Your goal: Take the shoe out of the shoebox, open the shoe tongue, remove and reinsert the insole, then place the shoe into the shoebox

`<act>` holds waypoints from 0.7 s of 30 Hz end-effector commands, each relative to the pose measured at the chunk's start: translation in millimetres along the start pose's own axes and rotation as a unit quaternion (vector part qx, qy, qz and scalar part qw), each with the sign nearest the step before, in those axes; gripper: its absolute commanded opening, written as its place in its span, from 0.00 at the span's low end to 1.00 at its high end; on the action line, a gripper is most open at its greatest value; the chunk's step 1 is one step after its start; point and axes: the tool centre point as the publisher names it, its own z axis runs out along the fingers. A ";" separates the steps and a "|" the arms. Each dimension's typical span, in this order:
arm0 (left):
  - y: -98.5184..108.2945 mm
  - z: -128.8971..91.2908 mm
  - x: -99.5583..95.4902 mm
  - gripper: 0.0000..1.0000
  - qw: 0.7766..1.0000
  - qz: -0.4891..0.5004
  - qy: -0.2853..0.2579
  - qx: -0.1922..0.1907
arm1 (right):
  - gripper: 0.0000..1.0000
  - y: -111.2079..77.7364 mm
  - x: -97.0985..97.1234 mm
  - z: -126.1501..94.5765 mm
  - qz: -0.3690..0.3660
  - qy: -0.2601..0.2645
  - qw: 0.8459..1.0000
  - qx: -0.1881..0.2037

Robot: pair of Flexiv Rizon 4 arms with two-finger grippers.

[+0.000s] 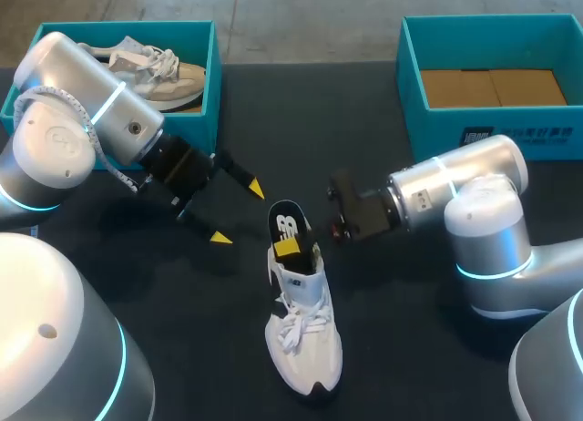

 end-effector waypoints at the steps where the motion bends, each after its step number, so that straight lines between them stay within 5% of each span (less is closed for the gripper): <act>1: 0.0 0.3 -0.2 1.00 1.000 0.000 0.001 -0.001 | 0.28 2.5 0.7 1.3 -0.001 -0.002 1.000 0.001; 10: 0.0 0.3 -0.2 1.00 1.000 0.000 0.001 -0.001 | 0.25 8.6 2.9 0.9 -0.007 -0.009 1.000 -0.002; 13: 0.0 0.3 -0.2 1.00 1.000 0.000 0.001 -0.001 | 0.00 8.8 2.1 1.2 -0.006 -0.010 1.000 -0.003; 21: 0.0 0.3 -0.2 1.00 1.000 0.000 0.001 -0.001 | 0.00 5.2 -4.5 0.9 0.015 -0.021 1.000 -0.012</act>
